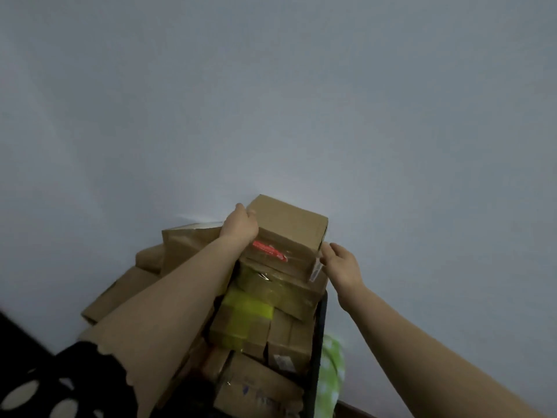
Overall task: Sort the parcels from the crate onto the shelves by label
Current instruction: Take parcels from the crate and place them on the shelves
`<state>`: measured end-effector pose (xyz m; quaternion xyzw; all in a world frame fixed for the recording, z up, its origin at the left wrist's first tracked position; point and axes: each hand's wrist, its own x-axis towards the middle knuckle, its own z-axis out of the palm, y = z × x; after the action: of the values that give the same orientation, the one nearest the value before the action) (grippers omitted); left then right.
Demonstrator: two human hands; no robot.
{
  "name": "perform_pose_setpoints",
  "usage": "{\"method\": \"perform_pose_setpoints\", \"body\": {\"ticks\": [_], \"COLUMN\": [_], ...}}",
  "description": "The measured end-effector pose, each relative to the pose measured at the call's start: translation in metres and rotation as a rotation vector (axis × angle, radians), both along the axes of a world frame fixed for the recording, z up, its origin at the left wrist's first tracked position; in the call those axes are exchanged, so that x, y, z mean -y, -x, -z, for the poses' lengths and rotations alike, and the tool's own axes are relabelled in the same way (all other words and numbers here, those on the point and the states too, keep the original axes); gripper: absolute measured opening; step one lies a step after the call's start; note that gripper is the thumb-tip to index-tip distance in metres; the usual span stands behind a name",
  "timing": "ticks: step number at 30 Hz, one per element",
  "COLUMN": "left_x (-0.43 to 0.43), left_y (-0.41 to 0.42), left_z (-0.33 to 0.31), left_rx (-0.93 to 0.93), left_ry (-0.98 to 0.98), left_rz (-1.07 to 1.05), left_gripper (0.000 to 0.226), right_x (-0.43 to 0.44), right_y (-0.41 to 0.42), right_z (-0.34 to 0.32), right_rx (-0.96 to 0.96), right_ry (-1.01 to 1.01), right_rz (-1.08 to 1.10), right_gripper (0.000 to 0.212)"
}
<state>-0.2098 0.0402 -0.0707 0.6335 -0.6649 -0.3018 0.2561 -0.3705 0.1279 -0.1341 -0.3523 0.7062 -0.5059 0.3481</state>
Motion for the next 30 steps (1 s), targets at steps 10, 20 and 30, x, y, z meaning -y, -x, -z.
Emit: {"method": "perform_pose_setpoints", "body": {"ticks": [10,20,30], "left_x": [-0.051,-0.191,-0.454], "left_y": [0.013,-0.079,-0.225], "left_z": [-0.007,-0.026,-0.031], "left_rx": [-0.261,-0.389,-0.541], "left_ry": [0.009,0.091,0.055], "left_rz": [-0.164,-0.335,-0.831], "left_gripper": [0.013,0.026,0.129], "right_x": [-0.016,-0.074,-0.246], "right_y": [0.012,-0.063,-0.234], "right_z": [0.013,-0.031,-0.026], "right_rx": [0.150,0.651,1.001], "right_ry": [0.207,0.085,-0.156], "right_rz": [0.154,-0.155,-0.651], "right_gripper": [0.025,0.059,0.032]}}
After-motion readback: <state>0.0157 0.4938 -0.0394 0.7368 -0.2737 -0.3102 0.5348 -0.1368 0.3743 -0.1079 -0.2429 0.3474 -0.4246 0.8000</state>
